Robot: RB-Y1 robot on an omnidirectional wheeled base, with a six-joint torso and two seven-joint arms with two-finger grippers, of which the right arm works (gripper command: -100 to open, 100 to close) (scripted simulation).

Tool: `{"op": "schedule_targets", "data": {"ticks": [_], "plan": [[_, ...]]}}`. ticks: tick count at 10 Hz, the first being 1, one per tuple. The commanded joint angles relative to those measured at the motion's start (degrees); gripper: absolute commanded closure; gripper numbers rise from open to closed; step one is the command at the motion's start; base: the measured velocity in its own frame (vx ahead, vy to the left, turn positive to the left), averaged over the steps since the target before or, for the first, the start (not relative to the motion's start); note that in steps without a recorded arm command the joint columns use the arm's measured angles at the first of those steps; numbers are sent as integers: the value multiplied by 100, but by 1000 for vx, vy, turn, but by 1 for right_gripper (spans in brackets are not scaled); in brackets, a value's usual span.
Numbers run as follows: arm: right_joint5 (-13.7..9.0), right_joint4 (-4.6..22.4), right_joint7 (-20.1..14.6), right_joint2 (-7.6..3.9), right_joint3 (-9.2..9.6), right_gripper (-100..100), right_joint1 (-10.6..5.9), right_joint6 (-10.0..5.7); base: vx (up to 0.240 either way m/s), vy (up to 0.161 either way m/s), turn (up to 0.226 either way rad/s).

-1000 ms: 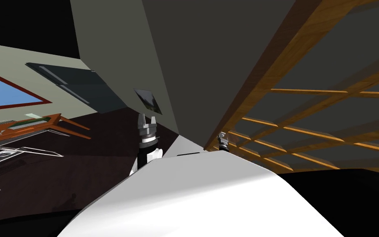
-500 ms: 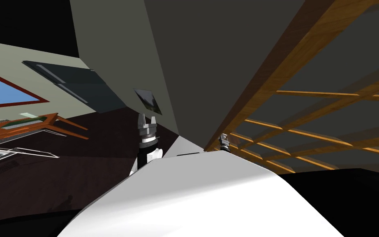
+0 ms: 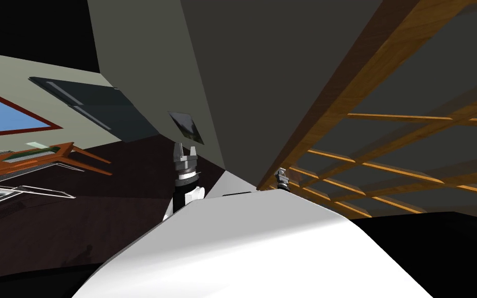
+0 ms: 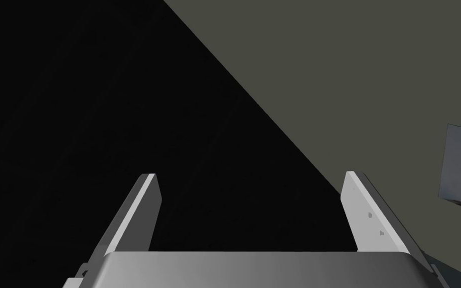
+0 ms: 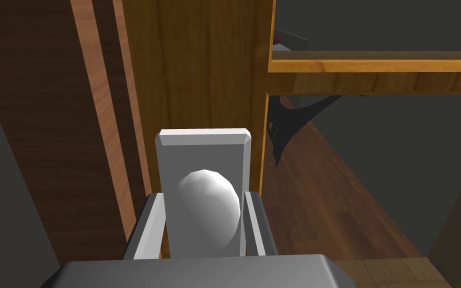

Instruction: Pull the door open

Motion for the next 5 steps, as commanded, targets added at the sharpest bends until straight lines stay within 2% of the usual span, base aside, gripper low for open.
{"op": "schedule_targets", "data": {"ticks": [1,5], "plan": [[58,-46,-61,-34,93,100,19,1,-110,-6,48],[189,-150,-198,-112,303,100,62,5,-191,11,57]]}}
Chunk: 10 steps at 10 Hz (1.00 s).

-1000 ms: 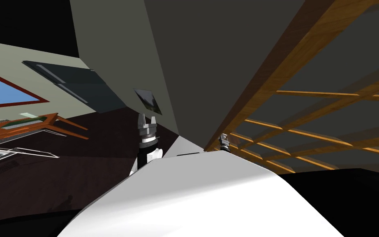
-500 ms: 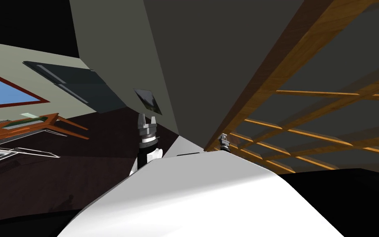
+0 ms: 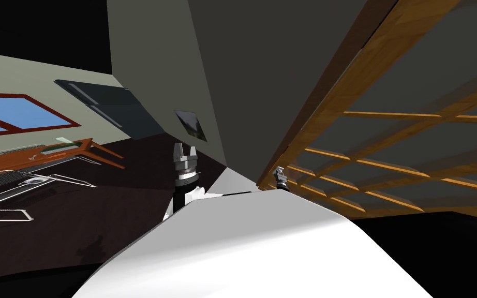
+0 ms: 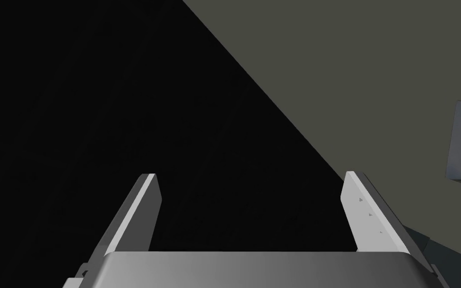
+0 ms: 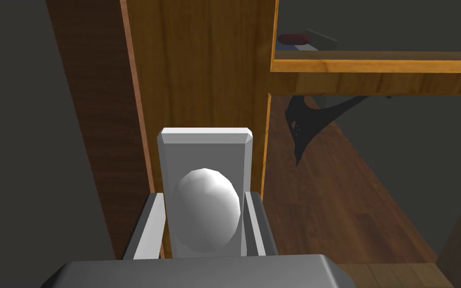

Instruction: Pull the door open

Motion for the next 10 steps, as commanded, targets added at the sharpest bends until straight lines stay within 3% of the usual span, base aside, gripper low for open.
{"op": "schedule_targets", "data": {"ticks": [1,5,6,10], "plan": [[67,43,-102,-35,114,100,-1,-14,-183,16,44],[215,-75,-257,-122,351,100,47,-10,-214,19,54],[194,-79,-227,-116,312,100,34,-13,-92,12,22],[390,-218,-447,-244,659,100,176,-91,-214,-6,63]]}}
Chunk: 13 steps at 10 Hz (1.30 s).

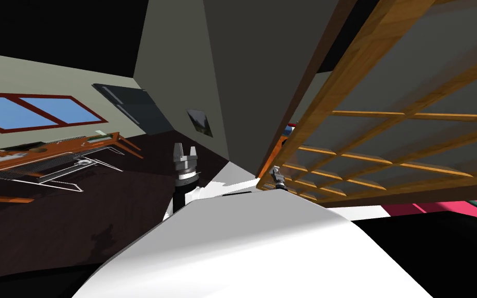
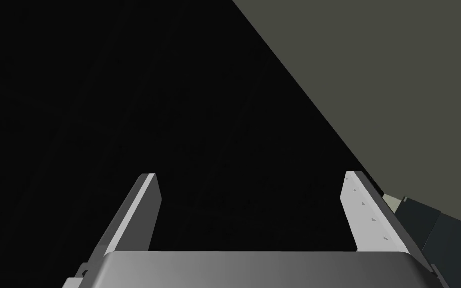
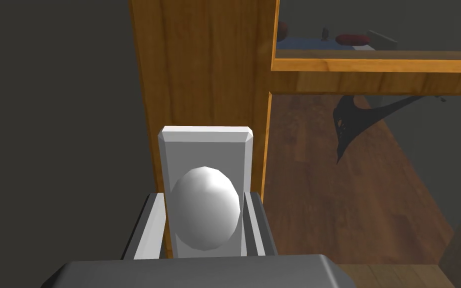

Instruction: Pull the door open

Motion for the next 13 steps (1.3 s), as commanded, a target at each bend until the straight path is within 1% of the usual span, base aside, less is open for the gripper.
{"op": "schedule_targets", "data": {"ticks": [1,3,4,5,7,8,10,11,12,13], "plan": [[79,-122,-84,-58,147,100,119,-7,-251,0,73],[163,-183,-184,-122,296,100,178,-50,-238,9,45],[139,-135,-164,-114,247,100,138,-54,-111,7,19],[226,-182,-261,-172,399,100,213,-114,-175,-40,56],[310,-236,-357,-246,541,100,279,-189,-215,-38,73],[376,-279,-434,-305,654,100,332,-248,-254,-6,54],[469,-339,-540,-388,811,100,405,-331,-247,-36,49],[446,-264,-524,-362,765,100,344,-334,-105,-18,27],[530,-279,-634,-440,930,100,434,-458,-163,-38,97],[547,-285,-658,-463,963,100,452,-488,-218,-49,85]]}}
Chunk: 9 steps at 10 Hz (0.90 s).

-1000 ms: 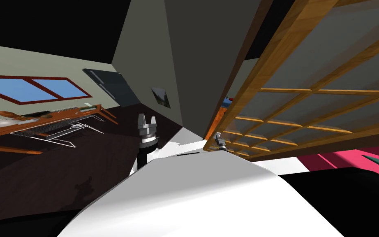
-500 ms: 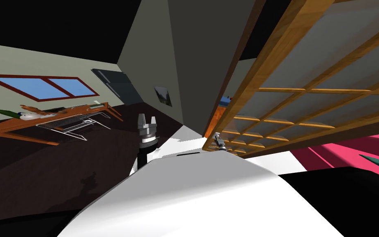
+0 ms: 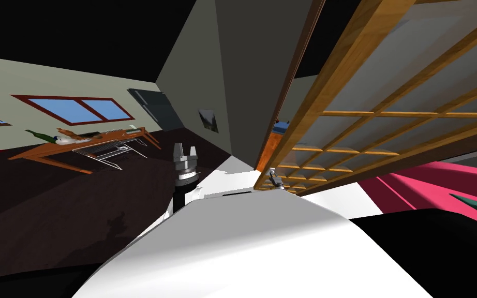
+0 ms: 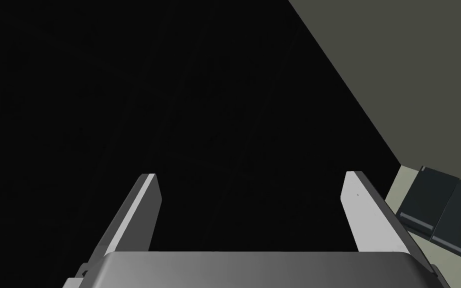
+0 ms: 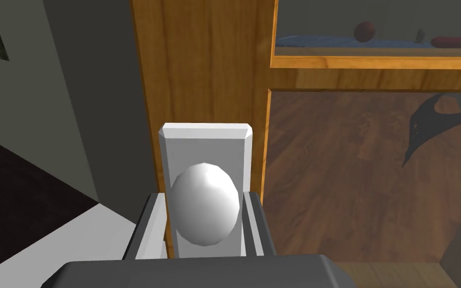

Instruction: Pull the door open

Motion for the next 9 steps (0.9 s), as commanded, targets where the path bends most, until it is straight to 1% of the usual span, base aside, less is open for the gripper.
{"op": "schedule_targets", "data": {"ticks": [1,4,5,6,9], "plan": [[74,1,-111,-93,146,100,89,-137,-231,-44,82],[187,-36,-270,-243,364,100,210,-338,-231,-59,73],[162,-137,-189,-206,315,100,215,-236,-103,-17,27],[177,-87,-246,-237,388,100,254,-329,-169,-12,156],[178,-19,-323,-308,468,100,300,-481,-209,-45,167]]}}
